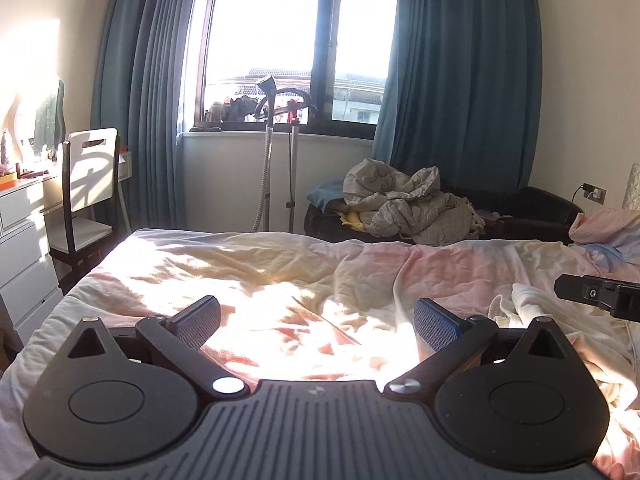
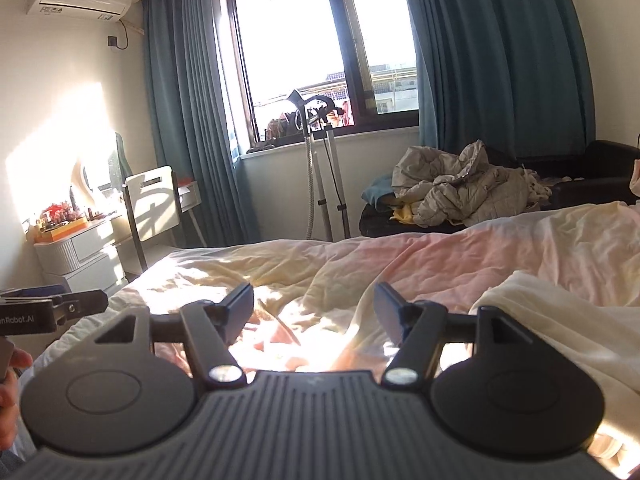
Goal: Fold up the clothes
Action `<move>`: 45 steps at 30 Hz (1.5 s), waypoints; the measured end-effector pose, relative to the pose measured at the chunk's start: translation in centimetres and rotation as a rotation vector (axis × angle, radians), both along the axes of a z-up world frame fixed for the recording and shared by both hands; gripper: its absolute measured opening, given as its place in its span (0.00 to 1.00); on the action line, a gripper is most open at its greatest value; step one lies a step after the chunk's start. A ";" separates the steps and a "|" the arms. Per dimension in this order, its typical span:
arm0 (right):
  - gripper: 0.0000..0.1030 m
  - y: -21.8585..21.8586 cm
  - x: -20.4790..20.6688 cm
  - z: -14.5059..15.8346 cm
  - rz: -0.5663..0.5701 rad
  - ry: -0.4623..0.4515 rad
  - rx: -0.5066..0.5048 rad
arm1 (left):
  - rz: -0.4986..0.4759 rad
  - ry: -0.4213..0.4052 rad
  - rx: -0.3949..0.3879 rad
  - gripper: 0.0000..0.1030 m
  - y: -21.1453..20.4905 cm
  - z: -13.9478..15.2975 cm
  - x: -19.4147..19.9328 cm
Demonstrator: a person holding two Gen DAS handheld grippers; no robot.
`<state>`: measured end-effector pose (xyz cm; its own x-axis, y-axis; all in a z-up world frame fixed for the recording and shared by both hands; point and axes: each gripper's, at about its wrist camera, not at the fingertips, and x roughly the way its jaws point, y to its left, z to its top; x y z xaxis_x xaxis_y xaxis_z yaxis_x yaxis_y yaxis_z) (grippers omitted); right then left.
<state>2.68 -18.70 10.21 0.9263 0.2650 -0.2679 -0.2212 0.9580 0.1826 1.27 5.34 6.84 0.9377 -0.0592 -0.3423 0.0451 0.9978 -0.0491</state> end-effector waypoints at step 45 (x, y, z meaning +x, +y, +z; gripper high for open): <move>1.00 1.4 1.9 -7.9 -0.073 0.012 -0.125 | 0.041 -0.024 0.081 1.00 -1.1 -6.3 1.2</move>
<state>4.57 -17.32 2.30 0.9383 0.1611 -0.3061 -0.1488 0.9868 0.0633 2.43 4.24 0.53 0.9468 0.0059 -0.3217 0.0047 0.9995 0.0321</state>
